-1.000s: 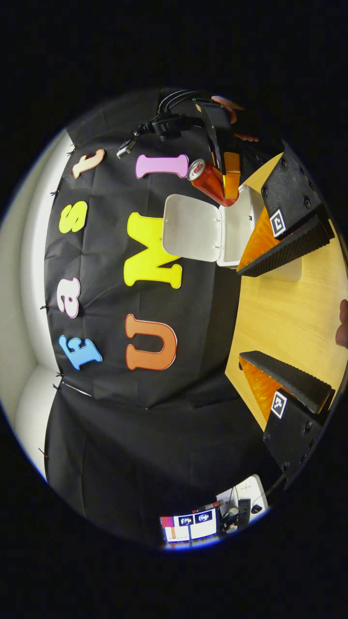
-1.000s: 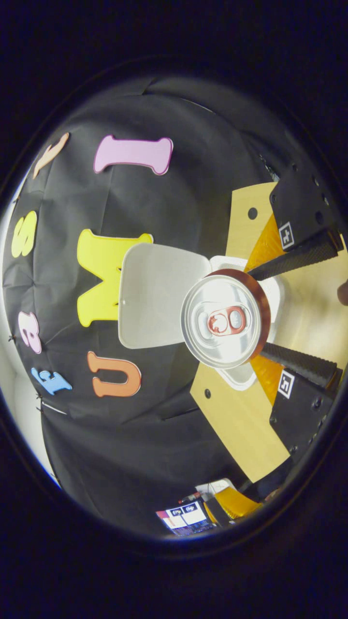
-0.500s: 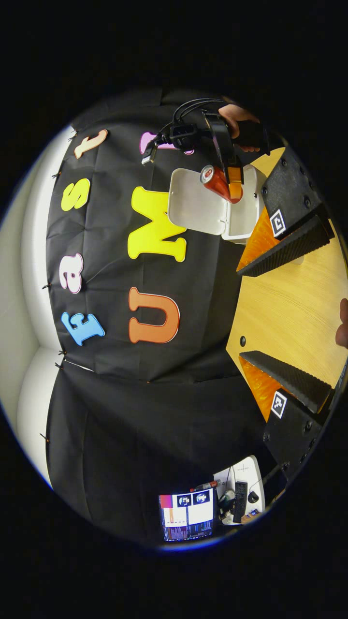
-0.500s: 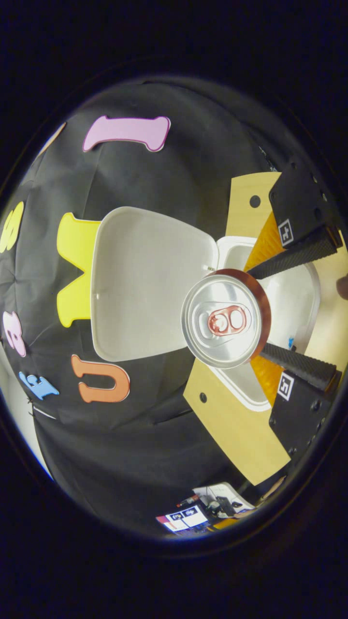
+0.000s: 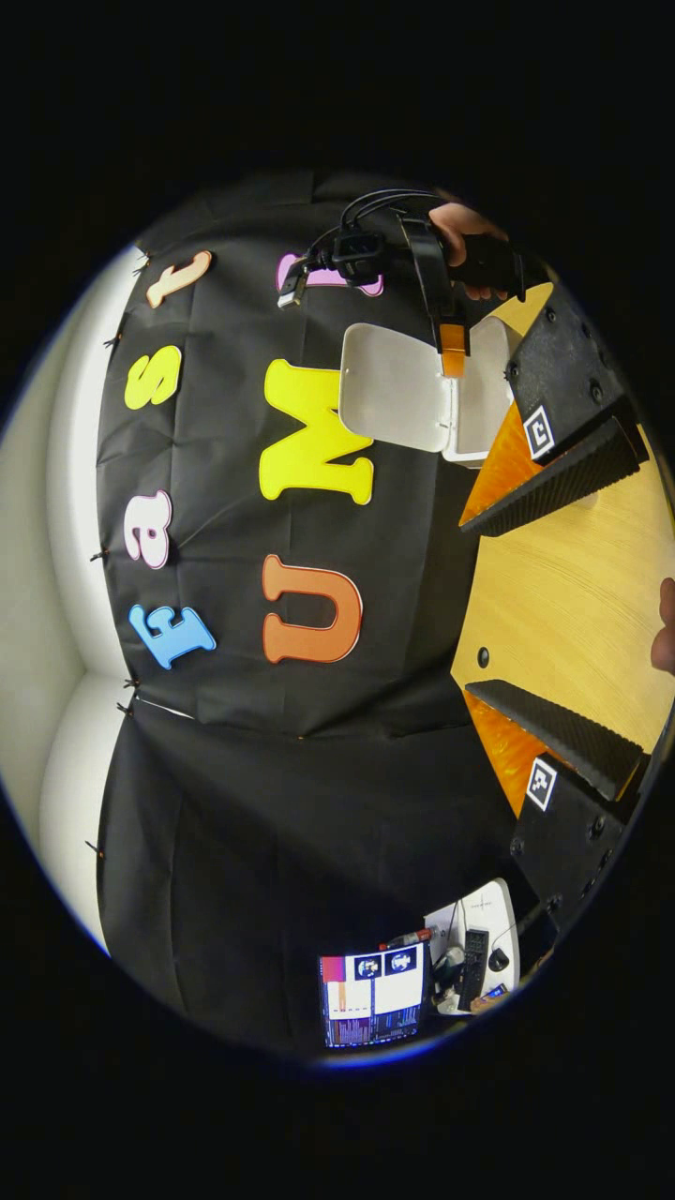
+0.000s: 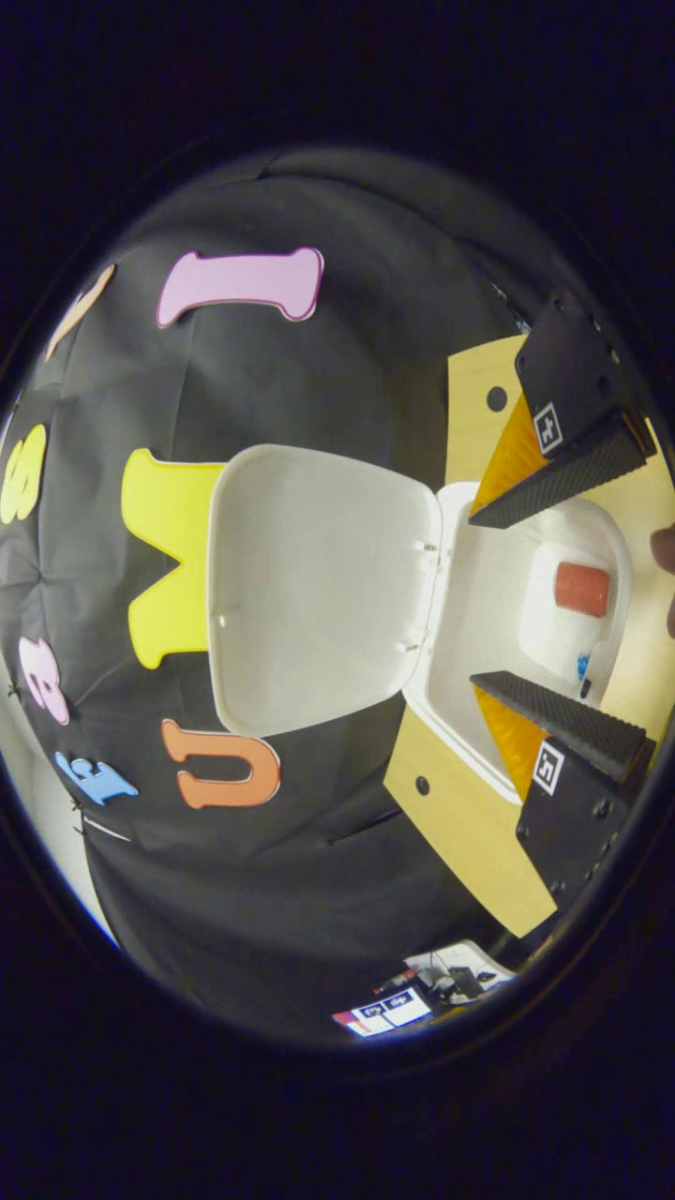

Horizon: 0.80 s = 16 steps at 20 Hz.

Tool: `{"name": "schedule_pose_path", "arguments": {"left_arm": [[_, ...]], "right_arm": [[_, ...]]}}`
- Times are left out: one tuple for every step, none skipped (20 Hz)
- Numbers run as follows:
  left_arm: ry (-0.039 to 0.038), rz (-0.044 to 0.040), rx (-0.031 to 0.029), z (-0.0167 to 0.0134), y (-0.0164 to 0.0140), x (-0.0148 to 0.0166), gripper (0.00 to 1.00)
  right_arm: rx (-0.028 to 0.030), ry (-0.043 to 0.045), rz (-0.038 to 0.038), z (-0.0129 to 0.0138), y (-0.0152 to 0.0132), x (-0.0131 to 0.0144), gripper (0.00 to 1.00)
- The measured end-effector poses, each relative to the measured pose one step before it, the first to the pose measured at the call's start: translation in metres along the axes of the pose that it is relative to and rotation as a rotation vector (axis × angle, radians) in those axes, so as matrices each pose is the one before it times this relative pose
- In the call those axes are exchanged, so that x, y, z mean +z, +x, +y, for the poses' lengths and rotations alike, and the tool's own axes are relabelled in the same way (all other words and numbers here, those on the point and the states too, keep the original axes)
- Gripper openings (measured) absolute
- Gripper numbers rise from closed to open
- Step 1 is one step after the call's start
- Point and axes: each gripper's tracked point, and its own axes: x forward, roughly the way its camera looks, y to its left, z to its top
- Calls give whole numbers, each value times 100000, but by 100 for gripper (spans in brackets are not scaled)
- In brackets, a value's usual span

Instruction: Press the lid of the desktop garbage bin to open it, pick up the crumpled paper on the desktop and throw it into the bin, then pick up the pop can on the desktop and drop it into the bin, and finally close the garbage bin lid.

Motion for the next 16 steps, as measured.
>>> {"name": "schedule_pose_path", "arguments": {"left_arm": [[-37, -339, -916, -129, -16, 108, 99], [-136, -328, -1033, -126, -47, 84, 99], [9, -336, -1287, -123, -73, 121, 99], [5, -620, -965, -57, -64, 160, 99], [167, -205, -441, -24, -35, 117, 99], [-15, 17, -516, -116, -30, -71, 99], [-426, -156, -868, -68, 22, -14, 99], [-710, -351, -740, -87, 25, 34, 99], [-926, -103, -862, -53, 65, -57, 100], [-662, 13, -770, 4, -50, -105, 99], [-340, -64, -648, -18, 27, -113, 99], [-237, 194, -1154, -60, 38, -114, 99], [-340, 693, -1464, -93, -35, -250, 99], [155, 1470, -800, 161, -31, -448, 99], [315, 563, 674, 381, 32, -217, 99], [-80, 208, 313, 416, 117, -214, 99]], "right_arm": [[-1022, 488, -1766, -173, -612, 454, 94], [-916, 1055, -1637, -80, -544, 289, 94], [-824, 1269, -1307, 9, -506, 424, 94], [-764, 706, -1203, 10, -588, 326, 94], [-777, 106, -1088, -12, -519, 429, 94], [-638, -199, -1169, 127, -687, 484, 94], [-587, -15, -1365, 184, -603, 689, 94], [-542, -112, -1936, 182, -515, 889, 94], [-628, -407, -2178, 160, -593, 992, 94], [-736, -598, -2330, 166, -656, 923, 94], [-510, -621, -2073, 193, -509, 983, 94], [-430, -485, -2048, 262, -508, 837, 94], [183, -239, -2291, 334, -347, 1016, 94], [-273, -1482, -2823, 354, -142, 1356, 93], [-1271, -617, -1406, -208, -123, 737, 93], [-549, 435, -1414, 115, -1, 949, 94]]}}
